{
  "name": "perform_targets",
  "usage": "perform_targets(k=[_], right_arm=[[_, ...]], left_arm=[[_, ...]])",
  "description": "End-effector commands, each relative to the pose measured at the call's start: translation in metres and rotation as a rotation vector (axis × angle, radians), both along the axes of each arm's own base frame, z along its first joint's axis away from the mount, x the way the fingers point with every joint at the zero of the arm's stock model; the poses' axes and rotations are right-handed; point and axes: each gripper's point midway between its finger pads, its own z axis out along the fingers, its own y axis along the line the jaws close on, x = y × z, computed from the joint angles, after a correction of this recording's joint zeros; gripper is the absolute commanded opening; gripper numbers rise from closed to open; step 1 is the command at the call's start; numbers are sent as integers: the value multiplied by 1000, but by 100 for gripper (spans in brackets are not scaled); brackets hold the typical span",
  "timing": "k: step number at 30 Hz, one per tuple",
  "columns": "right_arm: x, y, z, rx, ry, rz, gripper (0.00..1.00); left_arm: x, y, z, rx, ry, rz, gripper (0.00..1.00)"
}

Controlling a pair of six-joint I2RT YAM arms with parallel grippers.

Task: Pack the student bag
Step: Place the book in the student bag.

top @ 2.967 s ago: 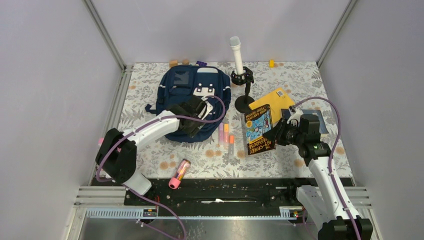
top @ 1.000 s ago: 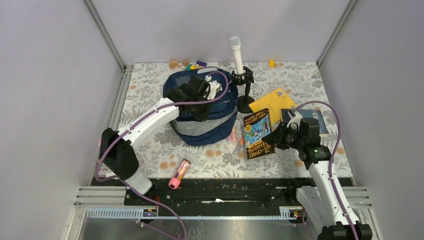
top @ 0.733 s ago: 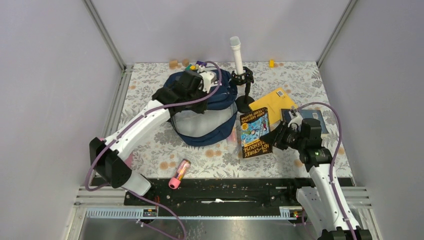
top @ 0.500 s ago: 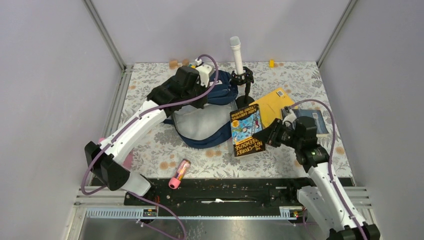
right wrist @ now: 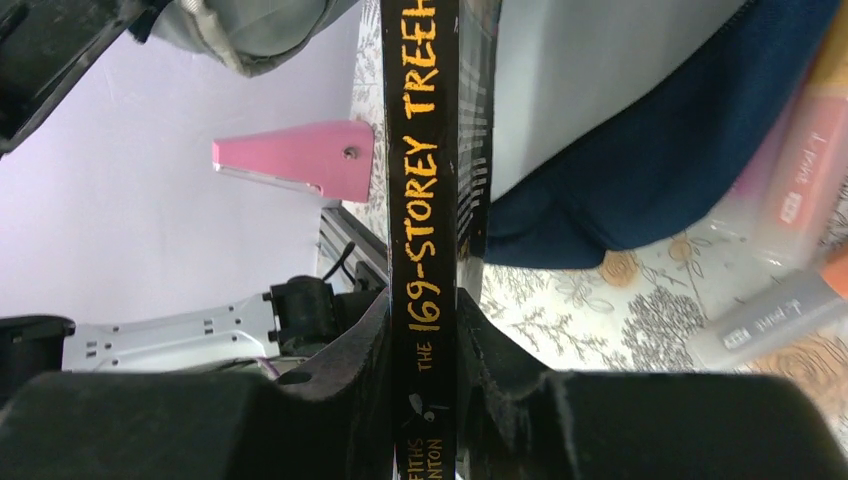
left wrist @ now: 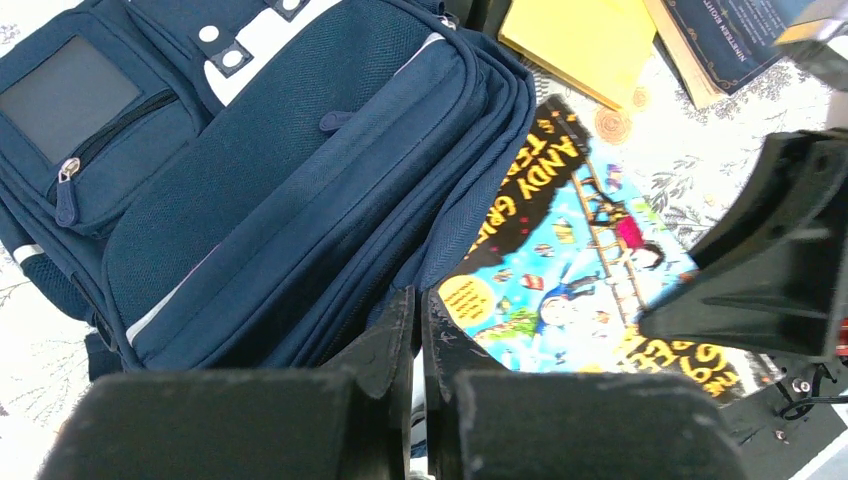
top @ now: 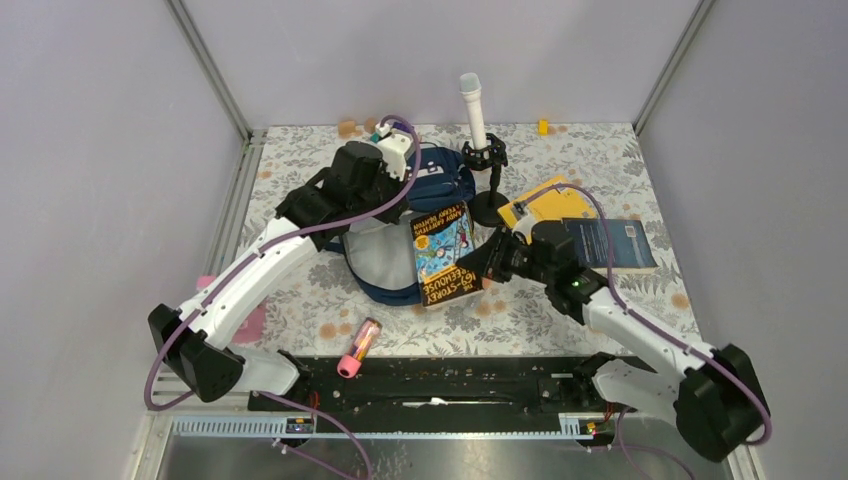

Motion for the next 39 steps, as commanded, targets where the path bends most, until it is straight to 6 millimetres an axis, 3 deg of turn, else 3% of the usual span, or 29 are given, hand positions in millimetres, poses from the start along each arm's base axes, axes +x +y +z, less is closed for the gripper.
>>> perform_targets(k=[1,8,23,26,29,32,39], right_arm=[[27,28,48,162,-128,-77,0],[37,54,31,208,-108,-123,0],[113,100,-7,128,-169,-184,0],[128,109,0,185,-212,-203,0],[135,116,21,282,-270,-201,0],[146,115,22,257,-282,-238,0],[178,104,-10,72,-331,-316,0]], left_arm=[[2,-13,56,-165,-139,-25,0],[-3,-17,55,-184,-121,-47,0],[-7,-19,55,-188,-114,-66,0],[-6,-18,54,-179,-115,-67,0],[-5,-18,51,-168,-110,-61,0],[-5,-18,51,-167,-103,-64,0],[-5,-18,51,-166,-104,-64,0]])
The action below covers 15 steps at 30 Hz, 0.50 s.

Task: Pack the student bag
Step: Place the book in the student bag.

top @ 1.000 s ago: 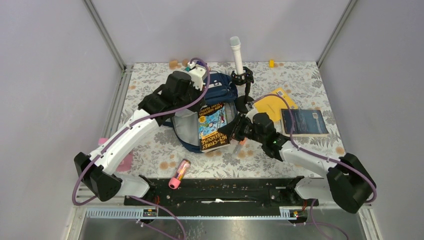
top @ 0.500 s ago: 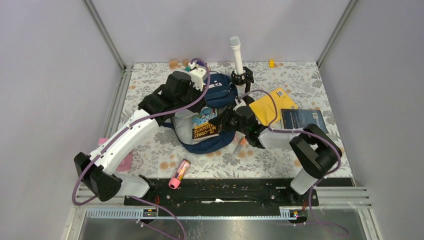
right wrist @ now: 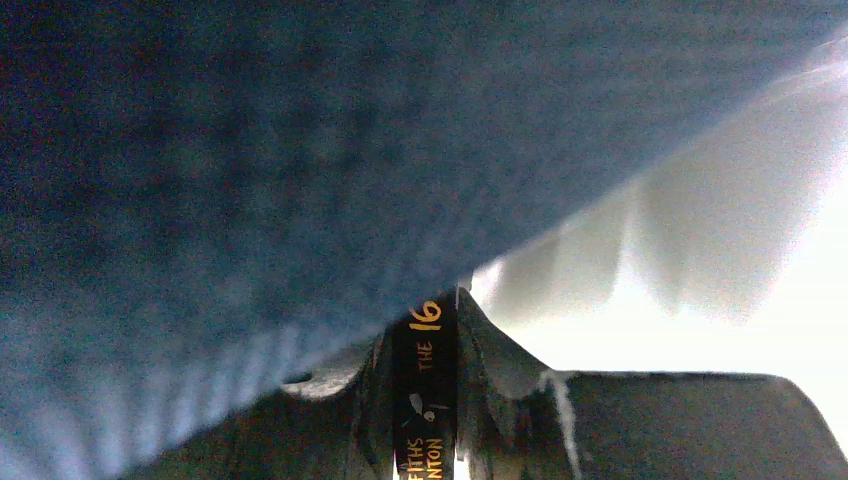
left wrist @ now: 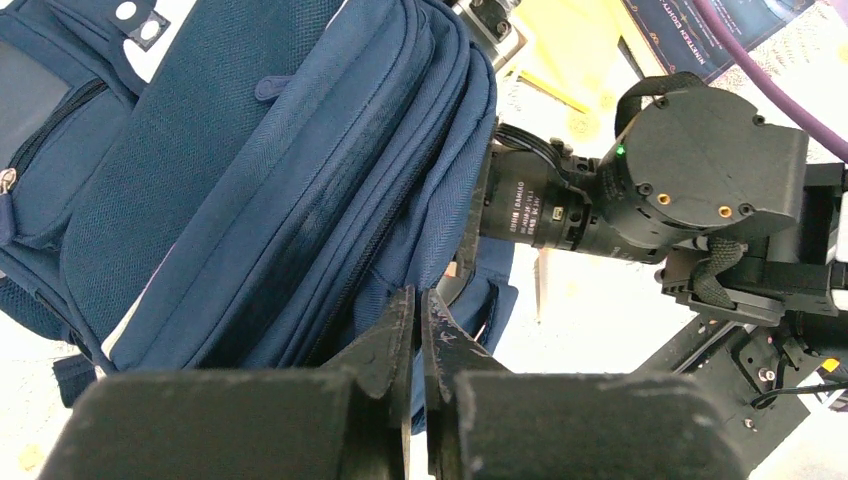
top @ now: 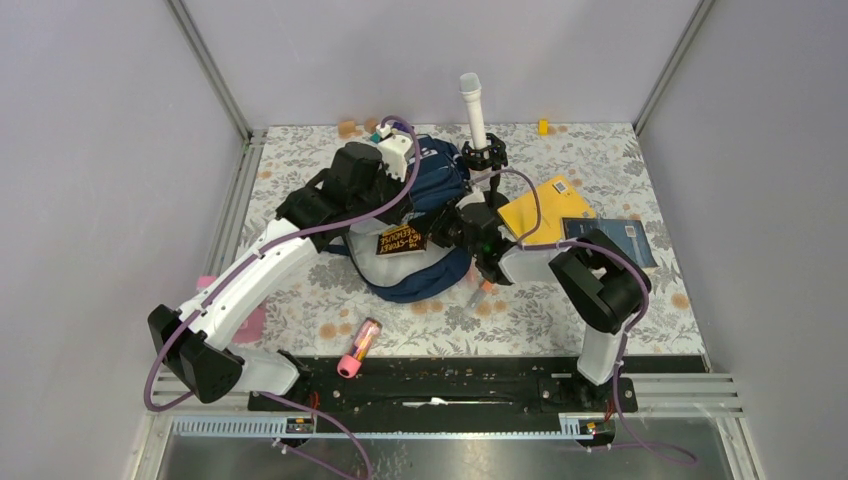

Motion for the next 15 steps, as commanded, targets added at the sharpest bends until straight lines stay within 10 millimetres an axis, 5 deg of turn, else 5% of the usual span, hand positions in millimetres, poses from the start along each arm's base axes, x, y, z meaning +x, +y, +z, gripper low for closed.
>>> perform_targets(k=[1,13,15], right_arm=[[46,-4,48,-30,-233,-111,0],[67,1,13,-258,-263,-69,13],[62,-3,15,-285,-274,-57,26]], left_arm=[[0,-9,49,-117,-118,-27,0],[1,-10,46,-115,-109,-28,0],[1,-10,45,-112,-108,-27,0]])
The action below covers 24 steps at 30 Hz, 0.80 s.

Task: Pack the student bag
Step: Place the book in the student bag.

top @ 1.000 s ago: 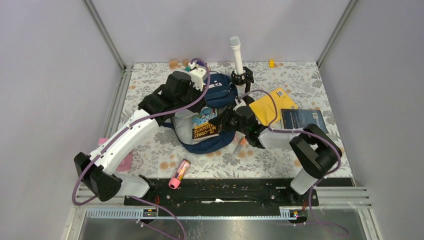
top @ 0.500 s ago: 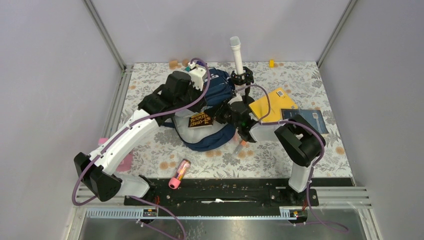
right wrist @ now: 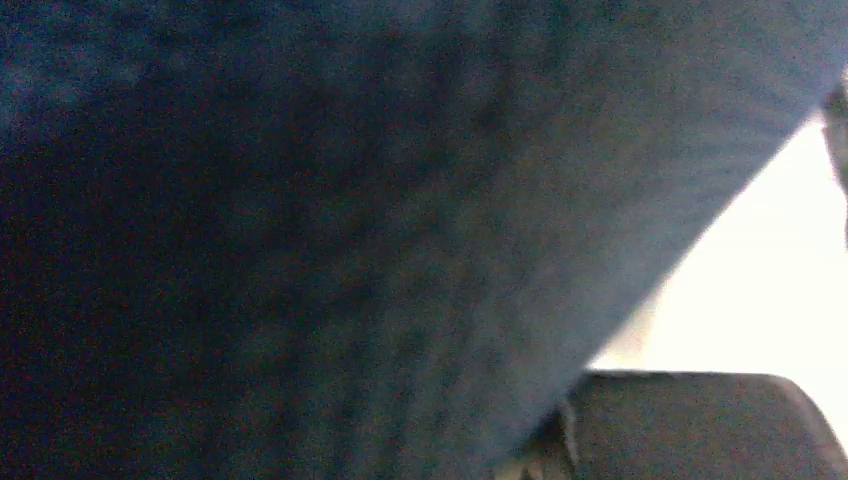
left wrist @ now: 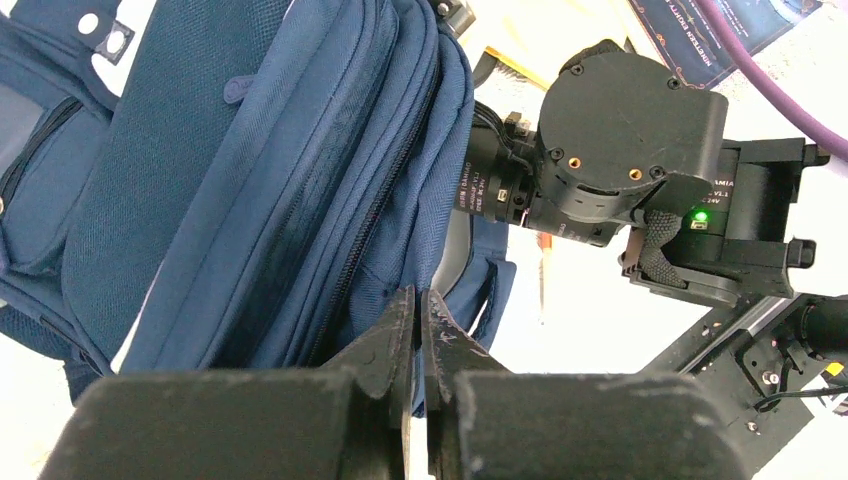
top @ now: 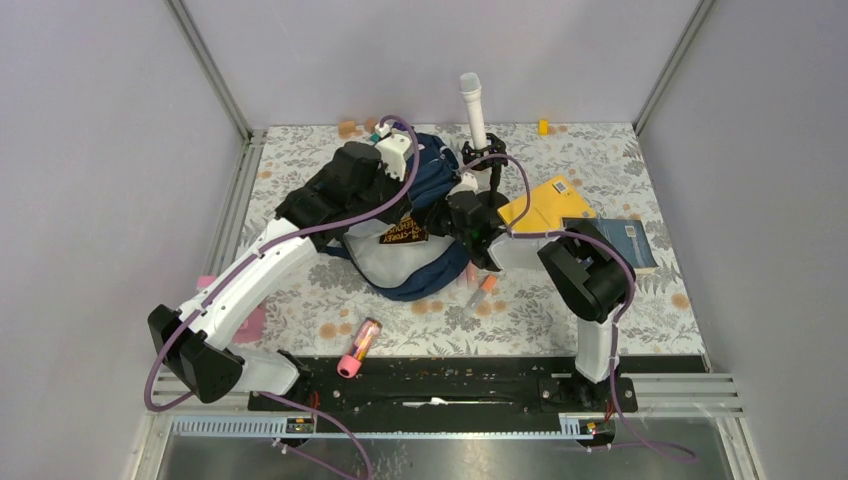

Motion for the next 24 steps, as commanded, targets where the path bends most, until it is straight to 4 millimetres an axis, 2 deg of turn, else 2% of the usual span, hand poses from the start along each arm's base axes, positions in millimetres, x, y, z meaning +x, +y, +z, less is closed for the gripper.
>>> perform_targets(k=[1,5,8,10,16,24], right_arm=[[16,-3,39,-39,-152,1,31],[0,-20,28,-104,-169,11,62],[-10,-32,19,-125,-167,3,79],[-18,-40,17,-124,-174,1,84],[-50,-49,18,-145,-212,90,88],[-86,-67,-19,-425,-249,297,81]], left_arm=[[0,-12,45,-112,-108,-34,0],[2,-11,44,-105,-109,-28,0],[3,-10,42,-99,-108,-24,0],[4,-10,40,-93,-107,-19,0],[6,-10,36,-84,-102,-15,0],[7,-9,35,-76,-103,-9,0]])
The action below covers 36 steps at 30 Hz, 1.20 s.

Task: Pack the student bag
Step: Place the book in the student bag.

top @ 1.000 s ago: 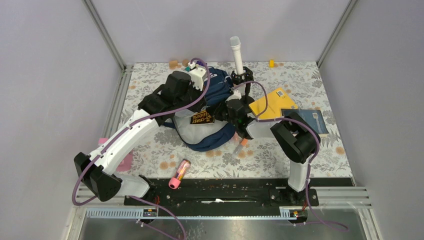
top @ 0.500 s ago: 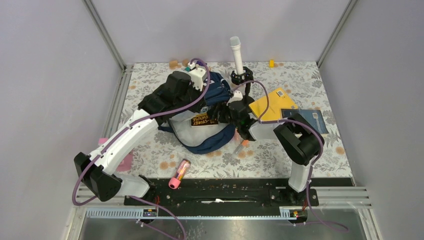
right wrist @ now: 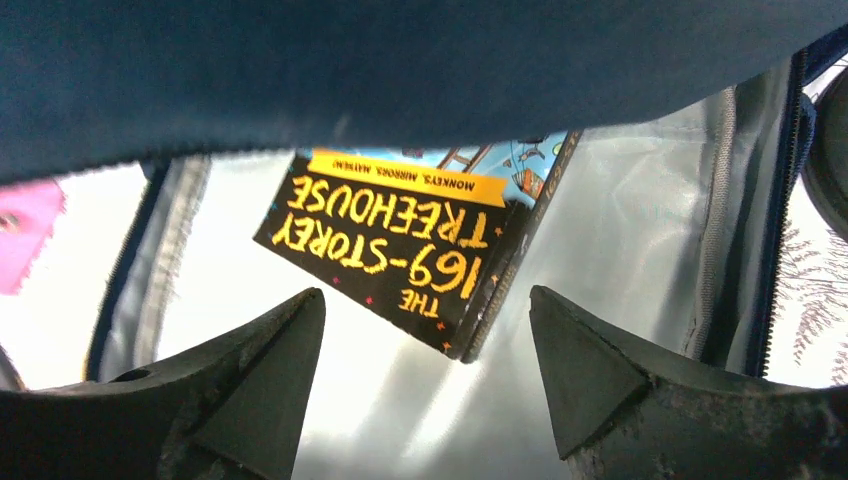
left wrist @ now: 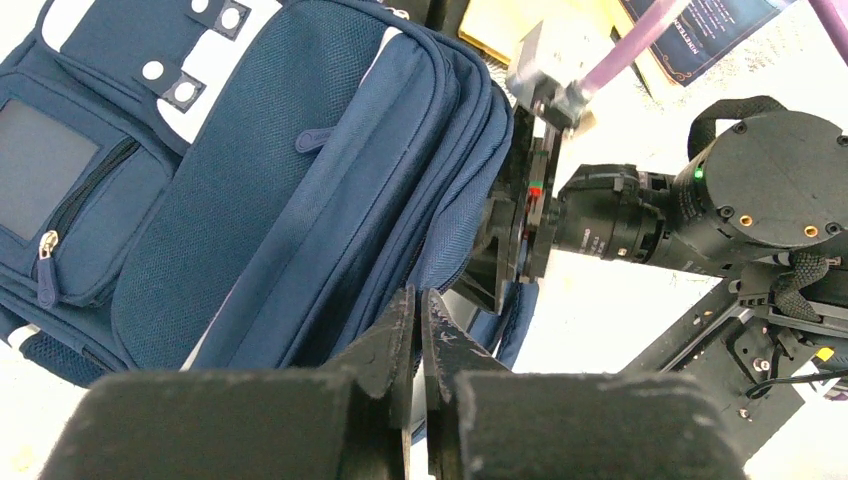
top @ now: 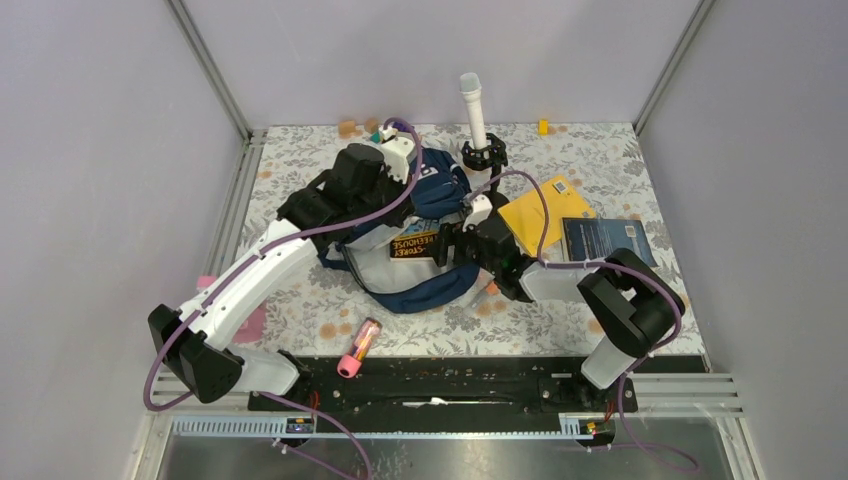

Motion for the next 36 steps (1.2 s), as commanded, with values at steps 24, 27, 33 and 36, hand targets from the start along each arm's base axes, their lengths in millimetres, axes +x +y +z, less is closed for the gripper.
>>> perform_targets(k=[24,27,33,36], right_arm=[[-20,-25,-42,-587,-140,171,75],[0,-26,-35,-577,-189,70,68],[36,-12,-5,-511,-286,-66,64],[50,-9,1,-491,-280,-141,62]], left_arm=[[14,-8,29,-60,-91,7,0],[14,-9,27,-61,-86,0,0],[13,-11,26,-63,-78,-6,0],[14,-11,25,-61,-76,-7,0]])
